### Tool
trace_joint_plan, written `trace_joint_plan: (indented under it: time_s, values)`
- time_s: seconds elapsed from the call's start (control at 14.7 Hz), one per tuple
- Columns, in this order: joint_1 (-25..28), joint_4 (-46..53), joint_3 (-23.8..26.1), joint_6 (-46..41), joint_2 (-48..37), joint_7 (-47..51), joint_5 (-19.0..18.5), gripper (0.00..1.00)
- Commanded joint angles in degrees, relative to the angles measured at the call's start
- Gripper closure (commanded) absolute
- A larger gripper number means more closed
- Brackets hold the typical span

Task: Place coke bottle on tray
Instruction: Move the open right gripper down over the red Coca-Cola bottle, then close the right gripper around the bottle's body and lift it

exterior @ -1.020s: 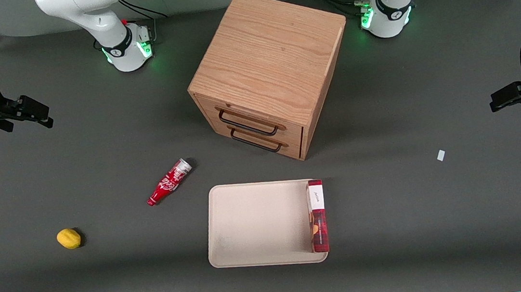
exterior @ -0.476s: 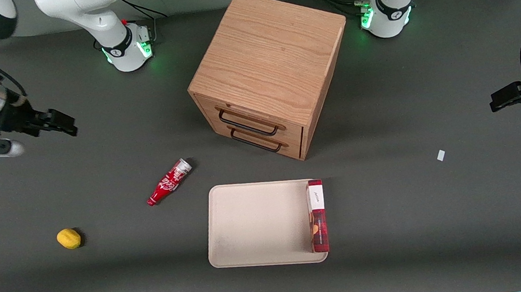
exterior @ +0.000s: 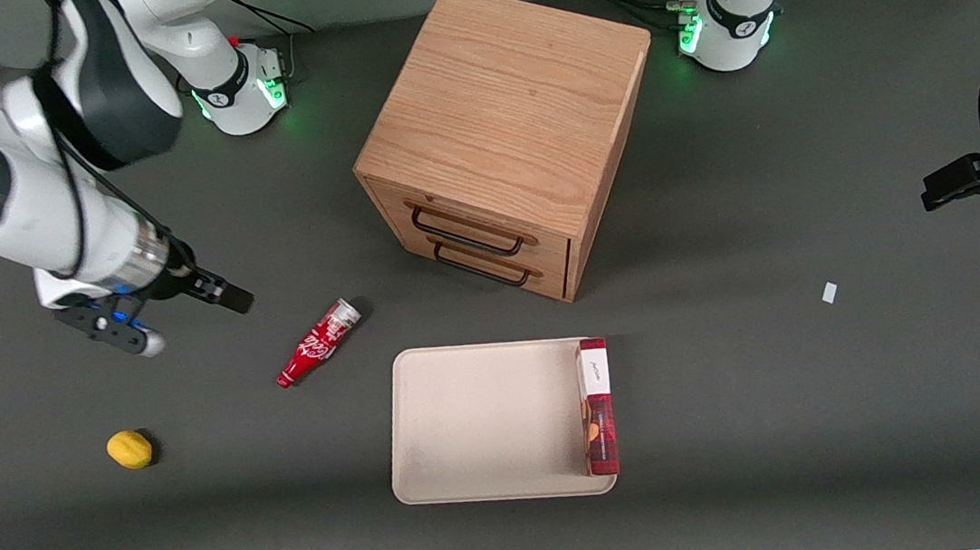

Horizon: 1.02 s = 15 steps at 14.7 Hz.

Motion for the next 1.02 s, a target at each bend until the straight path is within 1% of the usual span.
trace_joint_plan:
  time_s: [0.0,0.2,0.48,0.82,0.95]
  values:
    - [0.25,-7.07,0.82,9.57,1.14,8.34,0.93,0.0]
    - [0.43,-12.61,1.0,20.04,4.48,10.9,0.93,0.0]
    - [0.43,-13.33,1.08,27.86,11.77,13.8,0.84,0.0]
    - [1.31,-13.33,1.08,34.99,18.8,14.69,0.84,0.0]
    - [1.22,-13.24,1.08,36.14,20.74,14.6,0.84,0.0]
